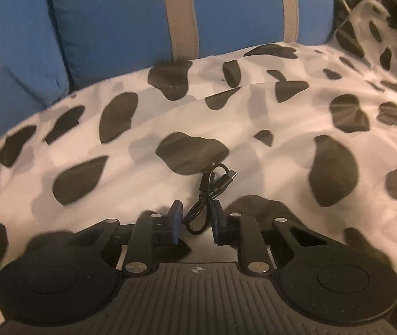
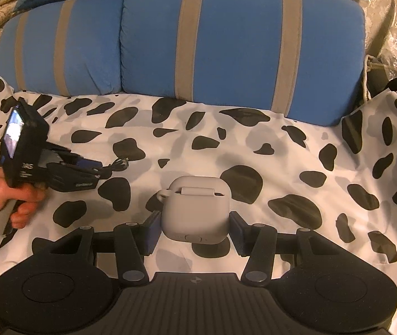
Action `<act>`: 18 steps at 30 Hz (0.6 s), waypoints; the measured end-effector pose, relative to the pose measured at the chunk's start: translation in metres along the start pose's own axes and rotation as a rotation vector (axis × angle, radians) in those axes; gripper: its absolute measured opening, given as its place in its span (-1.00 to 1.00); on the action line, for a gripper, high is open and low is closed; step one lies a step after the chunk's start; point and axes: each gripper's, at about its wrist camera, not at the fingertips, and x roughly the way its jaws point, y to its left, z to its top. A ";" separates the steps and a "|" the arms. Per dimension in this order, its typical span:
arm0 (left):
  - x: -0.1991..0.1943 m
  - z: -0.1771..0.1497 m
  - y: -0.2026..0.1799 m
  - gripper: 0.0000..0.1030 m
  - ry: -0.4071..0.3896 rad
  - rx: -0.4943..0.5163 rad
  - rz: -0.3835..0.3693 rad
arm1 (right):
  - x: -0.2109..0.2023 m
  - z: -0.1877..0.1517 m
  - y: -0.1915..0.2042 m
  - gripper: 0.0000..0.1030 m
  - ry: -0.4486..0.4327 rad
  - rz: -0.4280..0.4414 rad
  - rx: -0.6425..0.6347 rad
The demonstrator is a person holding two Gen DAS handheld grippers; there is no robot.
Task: Organize soft objects
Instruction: 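Close the left tool on the black cable while the right tool holds the earbud case, then lift the black cable with the left tool while the right tool carries the earbud case toward the box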
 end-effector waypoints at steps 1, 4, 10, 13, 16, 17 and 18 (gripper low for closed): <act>-0.003 -0.001 -0.001 -0.59 -0.002 -0.006 -0.007 | 0.001 0.000 0.000 0.05 0.001 -0.001 0.002; -0.013 -0.002 -0.006 -0.59 -0.015 -0.011 -0.018 | 0.004 -0.002 0.001 0.05 0.005 -0.003 0.013; -0.044 -0.005 -0.017 -0.60 -0.054 -0.046 -0.041 | 0.006 -0.007 0.005 0.05 0.002 -0.007 0.014; -0.059 -0.008 -0.023 -0.60 -0.068 -0.053 -0.048 | 0.000 -0.010 0.007 0.05 -0.013 -0.012 0.025; -0.074 -0.013 -0.029 -0.62 -0.080 -0.054 -0.037 | -0.007 -0.015 0.006 0.05 -0.029 -0.025 0.053; -0.079 -0.014 -0.030 -0.76 -0.084 -0.059 -0.036 | -0.009 -0.017 0.005 0.05 -0.031 -0.025 0.065; -0.083 -0.015 -0.031 -0.90 -0.085 -0.064 -0.037 | -0.011 -0.020 0.005 0.05 -0.032 -0.028 0.074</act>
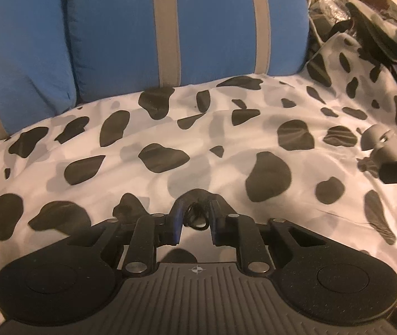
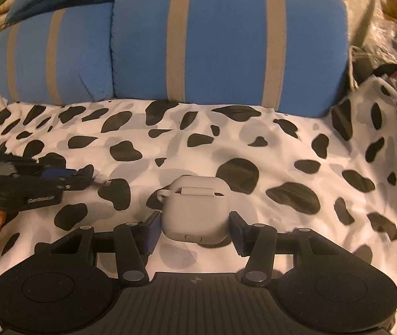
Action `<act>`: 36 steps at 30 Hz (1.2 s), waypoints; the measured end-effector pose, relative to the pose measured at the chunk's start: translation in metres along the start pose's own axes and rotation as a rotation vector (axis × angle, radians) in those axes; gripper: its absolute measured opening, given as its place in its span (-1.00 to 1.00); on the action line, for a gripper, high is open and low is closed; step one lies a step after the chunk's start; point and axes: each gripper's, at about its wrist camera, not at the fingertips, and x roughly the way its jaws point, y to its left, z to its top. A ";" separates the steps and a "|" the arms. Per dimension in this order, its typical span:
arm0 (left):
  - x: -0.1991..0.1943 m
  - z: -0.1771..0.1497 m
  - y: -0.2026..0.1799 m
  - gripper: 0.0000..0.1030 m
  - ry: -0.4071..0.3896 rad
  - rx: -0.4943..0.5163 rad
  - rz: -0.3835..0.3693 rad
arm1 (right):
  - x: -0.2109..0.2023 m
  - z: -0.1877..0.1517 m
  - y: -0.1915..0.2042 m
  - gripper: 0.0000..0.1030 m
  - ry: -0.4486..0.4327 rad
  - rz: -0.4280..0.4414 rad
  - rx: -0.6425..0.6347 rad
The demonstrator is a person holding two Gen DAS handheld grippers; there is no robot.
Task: Organize soft objects
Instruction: 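Lift the black cable with the left tool while the right tool carries the earbud case toward the box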
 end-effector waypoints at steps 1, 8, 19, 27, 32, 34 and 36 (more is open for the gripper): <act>-0.004 -0.001 -0.001 -0.94 0.001 -0.013 0.001 | -0.002 -0.002 0.000 0.05 -0.001 -0.003 0.006; -0.034 -0.018 -0.008 -0.94 -0.021 -0.033 -0.002 | -0.021 -0.018 0.005 0.05 -0.006 0.019 0.033; -0.071 -0.039 -0.027 -0.94 -0.058 -0.028 -0.038 | -0.043 -0.034 0.021 0.05 -0.020 0.049 0.023; -0.097 -0.052 -0.040 -0.94 -0.089 -0.040 -0.020 | -0.057 -0.048 0.030 0.05 -0.024 0.064 0.009; -0.111 -0.062 -0.046 -0.94 -0.097 -0.035 -0.013 | -0.067 -0.059 0.038 0.05 -0.020 0.073 0.001; -0.117 -0.066 -0.048 -0.94 -0.098 -0.035 -0.012 | -0.072 -0.063 0.041 0.05 -0.019 0.082 0.001; -0.122 -0.071 -0.049 -0.94 -0.097 -0.037 -0.007 | -0.077 -0.069 0.045 0.05 -0.017 0.085 -0.004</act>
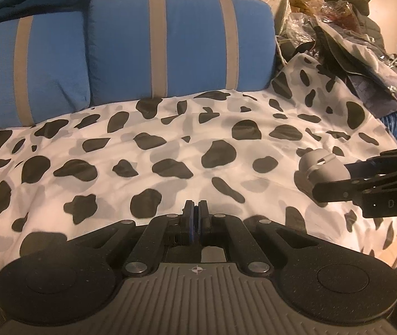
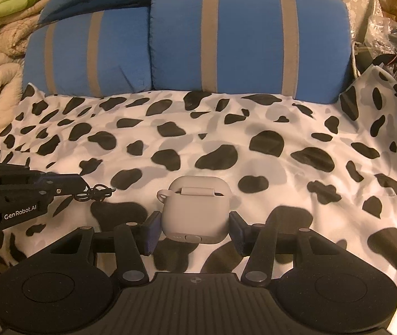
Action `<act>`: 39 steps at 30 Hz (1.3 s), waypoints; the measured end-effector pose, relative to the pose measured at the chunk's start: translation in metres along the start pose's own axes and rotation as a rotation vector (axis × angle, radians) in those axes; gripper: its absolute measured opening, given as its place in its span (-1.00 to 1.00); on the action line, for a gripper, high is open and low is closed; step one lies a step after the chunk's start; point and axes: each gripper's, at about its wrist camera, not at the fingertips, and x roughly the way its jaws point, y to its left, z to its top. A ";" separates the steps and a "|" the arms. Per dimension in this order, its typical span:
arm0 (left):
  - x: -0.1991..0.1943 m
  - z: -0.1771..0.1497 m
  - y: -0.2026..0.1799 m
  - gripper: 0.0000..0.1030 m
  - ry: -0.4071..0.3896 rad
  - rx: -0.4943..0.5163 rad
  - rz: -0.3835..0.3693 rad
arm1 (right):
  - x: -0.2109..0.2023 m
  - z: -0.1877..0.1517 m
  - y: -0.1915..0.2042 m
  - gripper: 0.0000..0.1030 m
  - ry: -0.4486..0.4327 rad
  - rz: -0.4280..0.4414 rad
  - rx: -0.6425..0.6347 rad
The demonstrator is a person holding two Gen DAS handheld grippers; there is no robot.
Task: Organize soft objects
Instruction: 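Lift the black cable with the left tool while the right tool carries the earbud case toward the box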
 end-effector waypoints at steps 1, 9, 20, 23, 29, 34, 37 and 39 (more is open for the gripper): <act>-0.003 -0.002 -0.001 -0.94 0.001 -0.002 0.002 | -0.002 -0.002 0.002 0.05 0.000 0.002 -0.003; -0.027 -0.019 -0.005 -0.94 0.026 -0.032 0.033 | -0.020 -0.024 0.018 0.05 0.011 0.016 -0.008; -0.056 -0.046 -0.011 -0.94 0.110 -0.064 0.109 | -0.043 -0.054 0.035 0.05 0.033 0.028 -0.029; -0.063 -0.053 -0.013 -0.94 0.133 -0.072 0.101 | -0.048 -0.060 0.041 0.05 0.040 0.037 -0.033; -0.074 -0.068 -0.012 -0.94 0.187 -0.140 0.022 | -0.056 -0.074 0.052 0.05 0.071 0.054 -0.055; -0.081 -0.082 -0.010 -0.94 0.244 -0.204 -0.054 | -0.061 -0.084 0.056 0.05 0.098 0.069 -0.065; -0.083 -0.089 -0.011 -0.94 0.282 -0.222 -0.088 | -0.064 -0.090 0.059 0.06 0.114 0.076 -0.075; -0.082 -0.093 -0.013 -0.94 0.309 -0.228 -0.096 | -0.066 -0.093 0.061 0.06 0.122 0.078 -0.083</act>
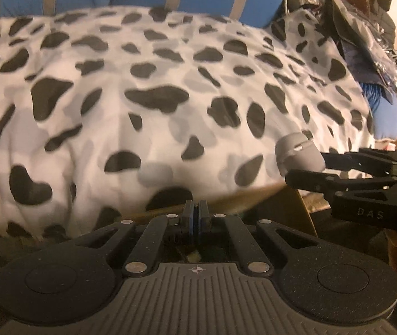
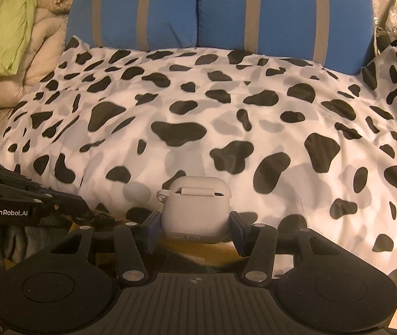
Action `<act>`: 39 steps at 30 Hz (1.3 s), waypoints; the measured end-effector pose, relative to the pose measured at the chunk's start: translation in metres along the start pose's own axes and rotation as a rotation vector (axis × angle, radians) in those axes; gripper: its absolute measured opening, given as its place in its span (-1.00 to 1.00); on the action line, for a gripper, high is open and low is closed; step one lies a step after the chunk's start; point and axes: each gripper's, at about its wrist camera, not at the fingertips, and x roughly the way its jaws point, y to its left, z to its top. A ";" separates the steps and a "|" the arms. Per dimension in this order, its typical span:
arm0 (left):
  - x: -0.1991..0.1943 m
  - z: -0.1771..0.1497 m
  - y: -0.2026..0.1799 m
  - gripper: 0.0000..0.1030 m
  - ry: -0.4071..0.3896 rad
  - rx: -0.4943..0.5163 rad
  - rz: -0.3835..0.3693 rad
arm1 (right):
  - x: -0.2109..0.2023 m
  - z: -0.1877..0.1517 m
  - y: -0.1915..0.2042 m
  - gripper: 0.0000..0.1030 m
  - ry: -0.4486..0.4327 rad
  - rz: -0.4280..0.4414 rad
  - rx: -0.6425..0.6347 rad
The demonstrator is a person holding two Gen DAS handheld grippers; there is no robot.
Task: Organize soft objects
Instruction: 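Lift the black cable with the left tool while the right tool carries the earbud case toward the box, then lower both tools into the cardboard box and open them to drop cable and case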
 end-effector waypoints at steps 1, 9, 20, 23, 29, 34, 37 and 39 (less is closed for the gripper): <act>0.002 -0.002 0.000 -0.94 0.017 -0.002 -0.001 | 0.000 -0.001 0.001 0.06 0.002 0.002 -0.002; 0.012 -0.008 -0.002 -0.88 0.092 0.010 0.059 | -0.003 -0.008 0.011 0.06 0.022 0.025 -0.029; 0.011 -0.007 0.001 -0.48 0.079 -0.017 0.087 | 0.002 -0.011 0.023 0.06 0.064 0.063 -0.078; 0.010 -0.006 0.003 -0.47 0.071 -0.032 0.099 | 0.005 -0.012 0.027 0.07 0.085 0.083 -0.094; 0.008 -0.005 0.007 -0.12 0.052 -0.058 0.122 | 0.008 -0.016 0.043 0.11 0.133 0.188 -0.164; 0.008 -0.005 0.007 0.21 0.042 -0.058 0.155 | 0.006 -0.020 0.056 0.82 0.152 0.194 -0.215; 0.006 -0.006 0.006 0.48 0.025 -0.059 0.179 | 0.007 -0.022 0.056 0.98 0.167 0.151 -0.207; 0.006 -0.006 0.006 0.56 0.022 -0.062 0.200 | 0.009 -0.024 0.053 1.00 0.181 0.107 -0.190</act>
